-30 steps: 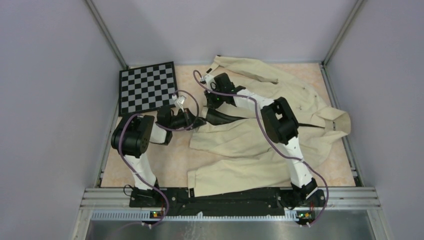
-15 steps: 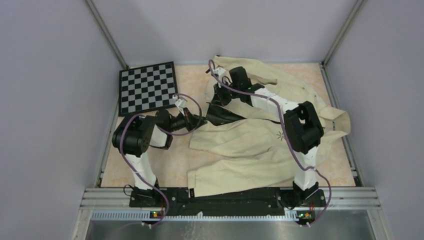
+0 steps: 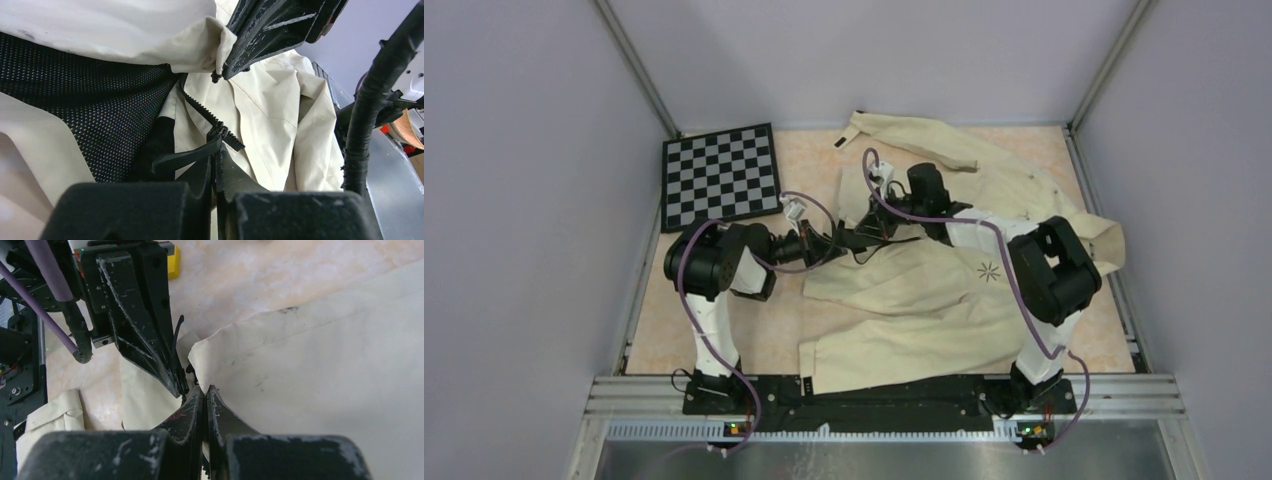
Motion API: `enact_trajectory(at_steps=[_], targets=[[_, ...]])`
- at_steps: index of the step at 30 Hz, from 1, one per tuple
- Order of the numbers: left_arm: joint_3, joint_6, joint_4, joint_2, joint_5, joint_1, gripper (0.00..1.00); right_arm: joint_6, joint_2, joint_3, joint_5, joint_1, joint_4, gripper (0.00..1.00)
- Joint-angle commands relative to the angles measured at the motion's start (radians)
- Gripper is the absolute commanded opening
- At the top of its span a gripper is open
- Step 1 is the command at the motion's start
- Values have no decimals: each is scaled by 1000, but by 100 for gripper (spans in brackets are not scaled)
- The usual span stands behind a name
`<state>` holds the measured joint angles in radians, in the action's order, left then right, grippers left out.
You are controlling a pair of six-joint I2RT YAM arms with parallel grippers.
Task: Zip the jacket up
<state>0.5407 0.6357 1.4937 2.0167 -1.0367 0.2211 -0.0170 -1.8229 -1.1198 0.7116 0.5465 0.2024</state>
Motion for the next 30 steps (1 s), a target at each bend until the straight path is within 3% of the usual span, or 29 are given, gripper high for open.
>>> enact_trajectory(at_steps=[1,5,10,19,30], targets=[[23,21,298,6,-24,3,0,45,0,-1,107,-16,129,0],[25,11,299,10,-32,3,0,39,-7,-2,157,-35,141,0],[18,-22,281,-6,1,3,0,120,-19,-23,179,-36,27,0],[16,-168,117,-89,52,3,0,169,-59,-89,175,-34,-91,0],[34,-149,137,-55,43,3,0,120,-58,-90,120,-29,-55,0]])
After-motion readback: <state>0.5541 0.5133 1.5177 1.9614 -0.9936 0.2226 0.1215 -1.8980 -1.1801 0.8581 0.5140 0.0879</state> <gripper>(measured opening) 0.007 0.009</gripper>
